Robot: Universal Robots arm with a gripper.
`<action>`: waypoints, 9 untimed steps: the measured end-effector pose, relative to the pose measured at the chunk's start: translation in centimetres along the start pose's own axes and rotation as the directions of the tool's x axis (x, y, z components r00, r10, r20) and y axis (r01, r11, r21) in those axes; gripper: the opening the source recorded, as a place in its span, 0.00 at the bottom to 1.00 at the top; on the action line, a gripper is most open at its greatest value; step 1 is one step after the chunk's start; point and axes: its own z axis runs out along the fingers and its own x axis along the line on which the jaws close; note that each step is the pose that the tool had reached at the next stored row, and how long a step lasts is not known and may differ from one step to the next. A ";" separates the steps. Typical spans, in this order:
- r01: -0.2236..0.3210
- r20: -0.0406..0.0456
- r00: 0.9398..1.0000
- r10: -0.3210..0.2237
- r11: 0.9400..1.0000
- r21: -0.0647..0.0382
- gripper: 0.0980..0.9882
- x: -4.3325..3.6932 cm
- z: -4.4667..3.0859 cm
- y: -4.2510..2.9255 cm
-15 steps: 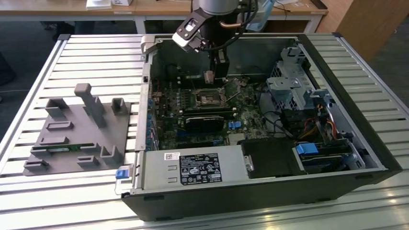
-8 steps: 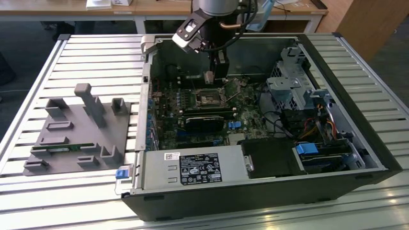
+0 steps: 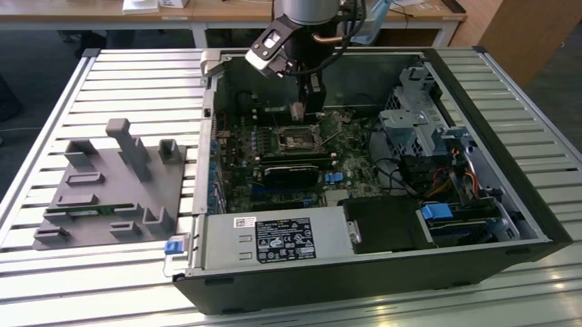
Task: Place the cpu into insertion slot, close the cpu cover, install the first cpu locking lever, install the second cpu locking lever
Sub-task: 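Place the cpu into insertion slot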
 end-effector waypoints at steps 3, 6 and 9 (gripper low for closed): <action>0.000 0.000 1.000 0.000 1.000 0.000 0.49 0.06 0.32 -0.02; 0.000 0.000 1.000 0.000 1.000 0.000 0.49 0.09 0.60 -0.03; 0.000 0.000 1.000 0.000 1.000 0.000 0.49 0.10 0.77 -0.05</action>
